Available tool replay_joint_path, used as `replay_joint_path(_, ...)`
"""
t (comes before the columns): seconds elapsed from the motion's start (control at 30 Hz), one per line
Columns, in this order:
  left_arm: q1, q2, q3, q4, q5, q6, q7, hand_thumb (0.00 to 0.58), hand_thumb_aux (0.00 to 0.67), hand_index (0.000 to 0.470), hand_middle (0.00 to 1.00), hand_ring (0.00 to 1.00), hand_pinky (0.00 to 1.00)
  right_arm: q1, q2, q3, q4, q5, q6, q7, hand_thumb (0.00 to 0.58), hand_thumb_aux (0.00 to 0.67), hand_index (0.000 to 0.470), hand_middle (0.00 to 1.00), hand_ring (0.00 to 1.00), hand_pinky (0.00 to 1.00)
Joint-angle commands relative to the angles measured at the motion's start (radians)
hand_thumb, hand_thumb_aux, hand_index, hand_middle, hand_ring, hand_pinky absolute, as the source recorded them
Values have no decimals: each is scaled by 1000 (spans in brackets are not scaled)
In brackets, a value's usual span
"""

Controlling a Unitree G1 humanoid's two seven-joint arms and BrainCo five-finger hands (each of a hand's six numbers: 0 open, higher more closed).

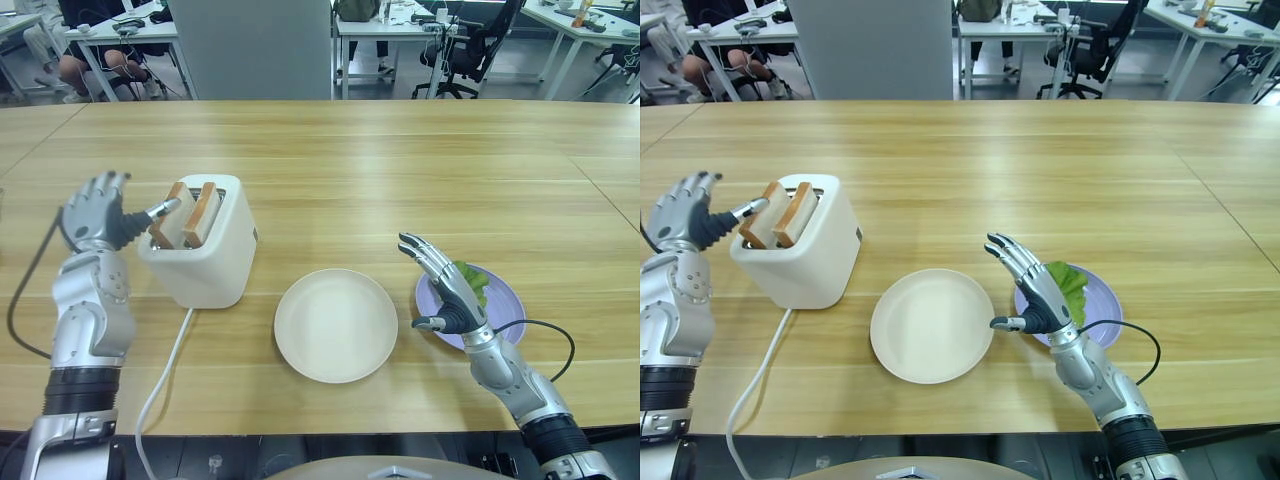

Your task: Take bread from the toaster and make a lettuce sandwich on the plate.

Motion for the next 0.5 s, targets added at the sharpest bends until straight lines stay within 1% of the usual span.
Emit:
replay_joint_path(0.03, -25, 29, -61, 52, 16, 22, -42, 0, 0, 0, 0, 0, 0, -1, 0, -2, -4, -6, 10, 0, 0, 0, 0, 0, 0, 0)
replay_joint_path(0.37, -26, 61, -121, 81, 10, 56, -88, 0, 0, 0, 0, 0, 0, 5, -3, -7, -18, -1, 15, 2, 0, 0, 0, 0, 0, 0)
replay_joint_path(0.4, -28, 59, -117, 81, -3, 51, -84, 148, 92, 63, 0, 0, 0, 6, -4, -8, -21, 0, 16, 3, 0, 0, 0, 0, 0, 0)
replay_joint_path(0.43, -30, 50, -108, 72, -22, 46, -80, 227, 147, 101, 0, 0, 0, 8, -4, -9, -23, 0, 17, 3, 0, 0, 0, 0, 0, 0)
replay_joint_path(0.47, -31, 41, -99, 63, -41, 39, -75, 363, 260, 179, 0, 0, 0, 8, -4, -9, -24, 1, 18, 4, 0, 0, 0, 0, 0, 0)
replay_joint_path(0.5, -31, 35, -93, 56, -53, 36, -73, 398, 294, 202, 0, 0, 0, 9, -5, -9, -25, 1, 18, 4, 0, 0, 0, 0, 0, 0)
